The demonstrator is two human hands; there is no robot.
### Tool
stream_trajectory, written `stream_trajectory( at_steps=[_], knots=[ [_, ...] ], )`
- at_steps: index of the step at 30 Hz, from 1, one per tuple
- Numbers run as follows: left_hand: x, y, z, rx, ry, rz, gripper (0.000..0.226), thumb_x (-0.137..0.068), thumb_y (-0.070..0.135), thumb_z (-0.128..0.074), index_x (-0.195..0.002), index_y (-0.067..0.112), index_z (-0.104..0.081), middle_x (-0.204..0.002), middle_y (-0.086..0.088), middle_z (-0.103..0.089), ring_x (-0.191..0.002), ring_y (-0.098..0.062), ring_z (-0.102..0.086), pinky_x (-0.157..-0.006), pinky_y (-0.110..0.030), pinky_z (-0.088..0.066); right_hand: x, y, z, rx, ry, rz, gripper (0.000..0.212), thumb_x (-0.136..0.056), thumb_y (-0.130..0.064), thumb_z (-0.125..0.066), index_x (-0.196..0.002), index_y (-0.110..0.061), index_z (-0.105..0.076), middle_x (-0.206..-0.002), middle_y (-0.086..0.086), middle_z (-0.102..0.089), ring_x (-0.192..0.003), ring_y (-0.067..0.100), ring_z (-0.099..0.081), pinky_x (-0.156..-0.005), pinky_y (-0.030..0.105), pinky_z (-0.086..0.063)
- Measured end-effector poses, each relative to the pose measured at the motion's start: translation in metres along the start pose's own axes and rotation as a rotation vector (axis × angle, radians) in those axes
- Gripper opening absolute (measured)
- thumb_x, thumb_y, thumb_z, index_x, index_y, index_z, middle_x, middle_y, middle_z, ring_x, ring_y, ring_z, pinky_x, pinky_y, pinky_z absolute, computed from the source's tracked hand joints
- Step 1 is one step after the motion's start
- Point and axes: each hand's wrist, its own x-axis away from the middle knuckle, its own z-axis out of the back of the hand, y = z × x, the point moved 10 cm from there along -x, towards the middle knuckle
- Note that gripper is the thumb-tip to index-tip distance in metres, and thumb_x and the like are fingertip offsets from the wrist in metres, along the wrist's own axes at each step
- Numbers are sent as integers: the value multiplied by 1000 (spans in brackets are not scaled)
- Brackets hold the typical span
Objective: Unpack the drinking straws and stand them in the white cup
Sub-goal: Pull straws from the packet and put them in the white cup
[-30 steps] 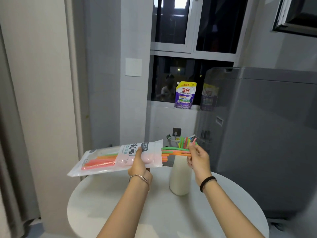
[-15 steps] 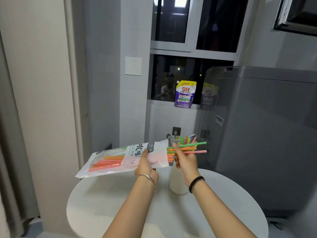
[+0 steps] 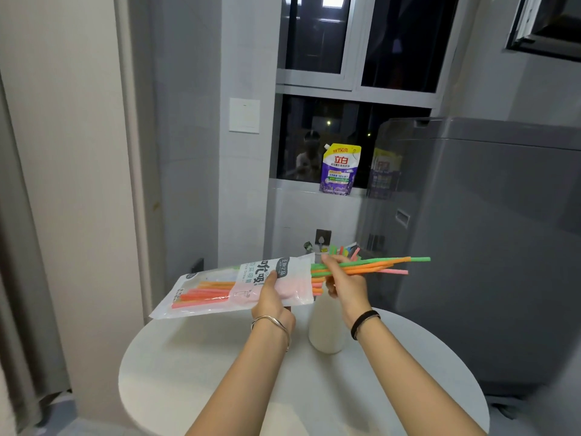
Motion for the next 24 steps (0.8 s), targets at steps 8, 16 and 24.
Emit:
stream_trajectory(
  at_steps=[8,16,24],
  knots=[
    [-13,-1,0,9,0,-16,50,-85,15,-70,-132,9,-55,-130,-8,-64,-86,-19,-64,-78,-29,-53,-17,-29,32,24,126,124,34,-93,-26,-53,-61,-15,-60,-49,-7,-57,-47,6,-50,-47,17,-42],
    [-34,-2,13,7,52,-7,51,-86,14,-68,-134,8,-51,-135,-9,-61,-88,-20,-62,-92,-35,-52,-48,-90,79,215,232,303,50,-97,-33,-42,-55,-13,-60,-47,2,-48,-34,3,-41,-40,18,-34],
    [-43,-13,12,-8,55,-4,51,-86,14,-68,-134,8,-51,-134,-9,-61,-85,-19,-62,-95,-37,-53,-59,-127,73,421,191,486,50,-99,-26,-38,-64,1,-60,-54,6,-53,-42,4,-54,-38,6,-38]
  ],
)
